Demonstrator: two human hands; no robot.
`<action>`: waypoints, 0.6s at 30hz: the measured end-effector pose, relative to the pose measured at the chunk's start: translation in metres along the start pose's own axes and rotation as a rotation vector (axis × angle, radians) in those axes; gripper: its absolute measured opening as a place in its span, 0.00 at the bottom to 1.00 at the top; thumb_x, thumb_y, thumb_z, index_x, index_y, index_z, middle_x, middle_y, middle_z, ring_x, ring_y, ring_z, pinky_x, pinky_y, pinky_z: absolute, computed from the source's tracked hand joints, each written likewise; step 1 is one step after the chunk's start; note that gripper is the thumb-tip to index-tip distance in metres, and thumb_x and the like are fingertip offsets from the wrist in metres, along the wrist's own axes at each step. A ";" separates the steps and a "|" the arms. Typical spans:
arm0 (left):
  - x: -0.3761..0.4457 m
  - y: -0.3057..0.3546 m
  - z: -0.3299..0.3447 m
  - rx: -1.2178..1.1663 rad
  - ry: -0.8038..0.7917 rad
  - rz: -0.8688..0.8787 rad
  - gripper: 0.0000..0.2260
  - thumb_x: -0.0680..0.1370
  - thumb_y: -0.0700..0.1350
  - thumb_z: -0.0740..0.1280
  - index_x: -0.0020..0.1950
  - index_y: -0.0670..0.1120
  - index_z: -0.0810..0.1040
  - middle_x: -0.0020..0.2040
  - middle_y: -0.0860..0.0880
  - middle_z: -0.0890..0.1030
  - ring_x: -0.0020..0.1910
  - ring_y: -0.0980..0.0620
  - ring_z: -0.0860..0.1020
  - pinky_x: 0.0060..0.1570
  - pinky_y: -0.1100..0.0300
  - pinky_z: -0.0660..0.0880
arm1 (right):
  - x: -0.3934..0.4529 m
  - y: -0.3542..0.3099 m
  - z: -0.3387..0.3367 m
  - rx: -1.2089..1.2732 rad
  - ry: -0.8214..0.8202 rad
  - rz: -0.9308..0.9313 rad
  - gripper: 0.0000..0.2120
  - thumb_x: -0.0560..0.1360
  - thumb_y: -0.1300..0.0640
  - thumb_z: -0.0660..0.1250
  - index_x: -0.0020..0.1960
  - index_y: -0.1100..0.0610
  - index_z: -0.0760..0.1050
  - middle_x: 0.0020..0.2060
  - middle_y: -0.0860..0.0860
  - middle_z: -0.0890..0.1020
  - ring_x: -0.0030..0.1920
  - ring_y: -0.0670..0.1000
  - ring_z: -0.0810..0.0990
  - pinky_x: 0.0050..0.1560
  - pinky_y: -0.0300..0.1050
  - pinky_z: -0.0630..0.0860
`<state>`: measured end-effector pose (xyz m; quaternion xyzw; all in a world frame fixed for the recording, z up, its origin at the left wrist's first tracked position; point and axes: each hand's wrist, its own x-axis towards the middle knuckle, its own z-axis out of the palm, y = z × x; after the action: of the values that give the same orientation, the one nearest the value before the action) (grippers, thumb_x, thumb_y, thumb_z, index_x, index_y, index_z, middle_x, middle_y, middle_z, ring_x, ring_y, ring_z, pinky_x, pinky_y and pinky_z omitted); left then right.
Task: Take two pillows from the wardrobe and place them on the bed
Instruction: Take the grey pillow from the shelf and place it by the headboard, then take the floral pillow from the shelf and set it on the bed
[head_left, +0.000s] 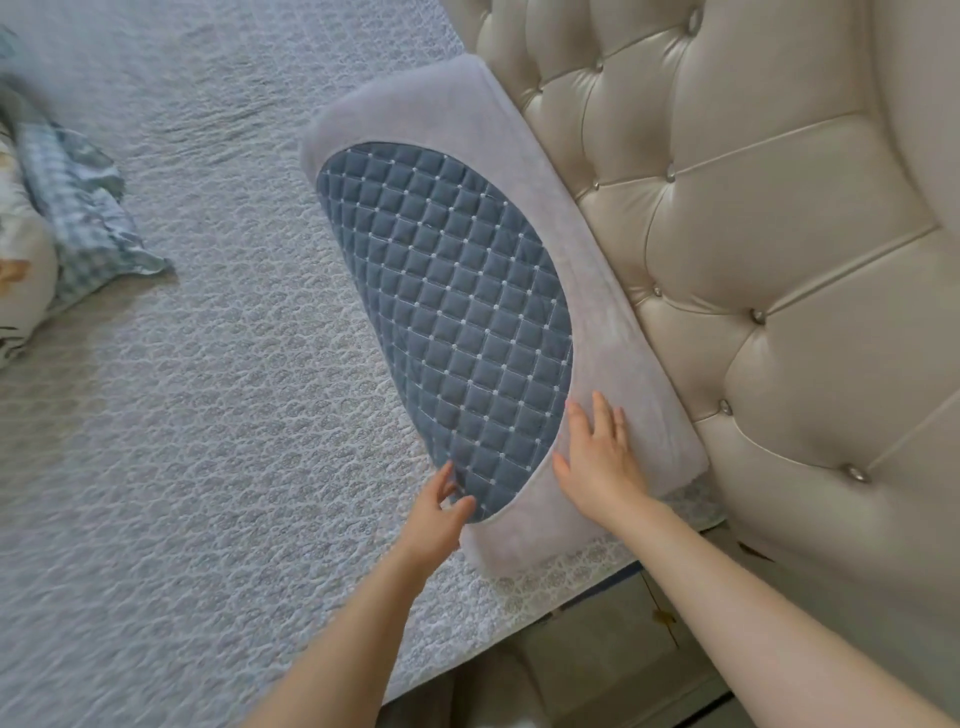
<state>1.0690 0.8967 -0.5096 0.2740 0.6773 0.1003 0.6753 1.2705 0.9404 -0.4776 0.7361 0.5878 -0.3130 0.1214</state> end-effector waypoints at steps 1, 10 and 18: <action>-0.009 0.000 -0.006 0.014 0.007 -0.003 0.22 0.82 0.44 0.62 0.76 0.50 0.64 0.72 0.47 0.71 0.64 0.46 0.76 0.49 0.55 0.77 | -0.010 -0.003 0.002 0.018 -0.037 -0.014 0.32 0.80 0.51 0.57 0.78 0.54 0.45 0.78 0.57 0.45 0.77 0.61 0.42 0.74 0.55 0.50; -0.111 -0.020 -0.057 0.062 0.205 0.075 0.11 0.82 0.43 0.60 0.60 0.46 0.79 0.52 0.48 0.84 0.49 0.52 0.83 0.50 0.56 0.79 | -0.080 -0.064 -0.006 0.069 -0.085 -0.302 0.21 0.80 0.53 0.60 0.71 0.57 0.66 0.67 0.54 0.71 0.67 0.56 0.68 0.66 0.50 0.67; -0.231 -0.104 -0.051 -0.356 0.579 0.091 0.10 0.80 0.37 0.60 0.52 0.41 0.81 0.43 0.45 0.85 0.37 0.53 0.82 0.35 0.67 0.75 | -0.163 -0.139 -0.005 0.021 -0.130 -0.636 0.17 0.79 0.56 0.61 0.67 0.59 0.70 0.63 0.55 0.76 0.62 0.54 0.75 0.59 0.48 0.71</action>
<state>0.9801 0.7052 -0.3605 0.1420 0.7999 0.3203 0.4872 1.1232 0.8531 -0.3493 0.4952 0.7760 -0.3877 0.0470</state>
